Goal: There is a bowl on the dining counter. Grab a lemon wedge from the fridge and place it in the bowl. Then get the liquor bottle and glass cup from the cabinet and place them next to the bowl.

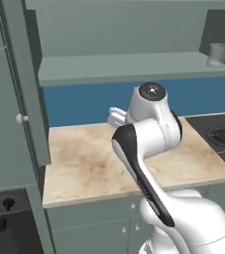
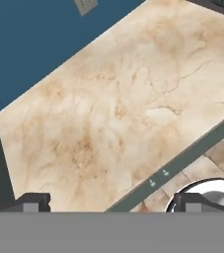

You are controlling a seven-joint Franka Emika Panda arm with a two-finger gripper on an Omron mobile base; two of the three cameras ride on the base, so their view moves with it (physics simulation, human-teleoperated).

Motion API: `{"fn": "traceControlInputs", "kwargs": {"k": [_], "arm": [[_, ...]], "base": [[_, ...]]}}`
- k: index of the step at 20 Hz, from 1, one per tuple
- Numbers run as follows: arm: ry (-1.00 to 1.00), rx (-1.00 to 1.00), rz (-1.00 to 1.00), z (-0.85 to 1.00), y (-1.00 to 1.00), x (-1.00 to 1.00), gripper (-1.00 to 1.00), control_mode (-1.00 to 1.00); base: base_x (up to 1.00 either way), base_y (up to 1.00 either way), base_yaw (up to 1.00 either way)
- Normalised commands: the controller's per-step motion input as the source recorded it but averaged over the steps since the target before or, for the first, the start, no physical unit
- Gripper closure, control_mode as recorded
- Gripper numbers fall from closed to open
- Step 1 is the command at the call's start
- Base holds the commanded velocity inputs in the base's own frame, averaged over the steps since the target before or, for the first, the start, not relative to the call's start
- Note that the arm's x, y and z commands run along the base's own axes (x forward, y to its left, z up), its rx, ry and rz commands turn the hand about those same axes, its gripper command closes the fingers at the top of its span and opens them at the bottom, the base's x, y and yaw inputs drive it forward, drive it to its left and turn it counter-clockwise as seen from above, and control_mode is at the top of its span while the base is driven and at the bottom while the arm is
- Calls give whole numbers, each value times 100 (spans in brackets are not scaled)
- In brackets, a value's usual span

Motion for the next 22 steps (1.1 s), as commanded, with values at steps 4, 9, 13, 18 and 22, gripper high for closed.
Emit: {"fn": "traceControlInputs", "kwargs": {"k": [4, 9, 13, 18, 22], "arm": [[0, 0, 0, 0, 0, 0, -100, 100], [0, 0, 0, 0, 0, 0, -100, 100], [0, 0, 0, 0, 0, 0, -100, 100], [1, -1, 0, 0, 0, 0, -100, -100], [2, 0, 7, -1, -23, 48, -100, -100]], "base": [[53, -21, -5], [57, -17, -15], [56, -18, -21], [20, 1, -13], [0, 0, 0]]}}
